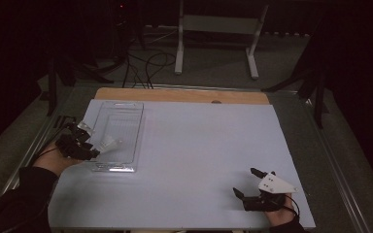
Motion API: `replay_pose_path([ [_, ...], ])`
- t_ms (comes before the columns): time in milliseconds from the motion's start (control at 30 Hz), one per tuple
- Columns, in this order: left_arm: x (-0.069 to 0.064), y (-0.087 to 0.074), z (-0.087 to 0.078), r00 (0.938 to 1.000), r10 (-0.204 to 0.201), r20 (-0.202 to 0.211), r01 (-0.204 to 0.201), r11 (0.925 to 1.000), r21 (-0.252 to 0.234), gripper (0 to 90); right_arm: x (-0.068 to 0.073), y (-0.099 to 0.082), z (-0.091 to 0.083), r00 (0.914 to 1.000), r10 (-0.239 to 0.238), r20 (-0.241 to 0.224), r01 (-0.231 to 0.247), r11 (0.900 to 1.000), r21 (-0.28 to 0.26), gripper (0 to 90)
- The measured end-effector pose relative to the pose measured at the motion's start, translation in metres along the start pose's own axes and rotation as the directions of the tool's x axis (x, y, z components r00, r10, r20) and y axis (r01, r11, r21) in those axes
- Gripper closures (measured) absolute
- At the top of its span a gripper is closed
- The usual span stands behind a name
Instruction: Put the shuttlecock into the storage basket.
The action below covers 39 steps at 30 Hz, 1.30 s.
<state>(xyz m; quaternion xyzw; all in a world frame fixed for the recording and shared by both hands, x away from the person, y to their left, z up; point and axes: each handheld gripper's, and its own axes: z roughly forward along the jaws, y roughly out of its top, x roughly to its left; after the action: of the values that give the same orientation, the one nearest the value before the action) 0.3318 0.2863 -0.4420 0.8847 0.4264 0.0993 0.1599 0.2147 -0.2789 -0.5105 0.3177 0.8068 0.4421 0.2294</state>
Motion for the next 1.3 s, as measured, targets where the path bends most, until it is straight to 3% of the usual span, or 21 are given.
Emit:
replay_pose_path([
  [333, -0.001, 0.004, -0.015, 0.9996, -0.028, 0.001, 0.028, 0.9979, -0.059, 41.1, 0.000, 0.000, 0.000, 1.0000, 0.001, -0.001, -0.001, 1.0000, 0.002, 9.1],
  [433, -0.003, 0.005, -0.016, 0.9994, -0.033, -0.006, 0.032, 0.9979, -0.055, 36.3, 0.000, 0.000, 0.000, 1.0000, -0.002, -0.002, 0.002, 1.0000, 0.003, 9.1],
  [667, -0.006, 0.004, -0.013, 0.9997, -0.026, 0.001, 0.026, 0.9982, -0.055, 35.3, 0.000, 0.000, 0.000, 1.0000, -0.001, -0.002, 0.001, 1.0000, 0.003, 9.1],
  [767, -0.008, 0.005, -0.012, 0.9994, -0.036, -0.001, 0.036, 0.9978, -0.056, 26.5, 0.000, 0.000, 0.000, 1.0000, -0.002, -0.002, 0.002, 1.0000, 0.003, 9.1],
  [1000, -0.007, 0.009, -0.017, 0.9988, -0.049, 0.004, 0.050, 0.9953, -0.083, 24.2, 0.000, 0.000, 0.000, 1.0000, 0.001, -0.001, -0.001, 1.0000, 0.001, 9.1],
  [1033, -0.007, 0.009, -0.017, 0.9990, -0.043, 0.011, 0.044, 0.9958, -0.081, 19.5, 0.000, 0.000, 0.000, 1.0000, 0.001, -0.001, -0.001, 1.0000, 0.002, 9.1],
  [1233, -0.008, 0.010, -0.015, 0.9988, -0.050, -0.003, 0.049, 0.9963, -0.070, 12.6, 0.000, 0.000, 0.000, 1.0000, 0.000, -0.001, 0.000, 1.0000, 0.004, 9.1],
  [1300, -0.007, 0.009, -0.015, 0.9983, -0.056, 0.013, 0.057, 0.9952, -0.079, 10.1, 0.000, 0.000, 0.000, 1.0000, -0.003, -0.001, 0.003, 1.0000, 0.003, 9.1],
])
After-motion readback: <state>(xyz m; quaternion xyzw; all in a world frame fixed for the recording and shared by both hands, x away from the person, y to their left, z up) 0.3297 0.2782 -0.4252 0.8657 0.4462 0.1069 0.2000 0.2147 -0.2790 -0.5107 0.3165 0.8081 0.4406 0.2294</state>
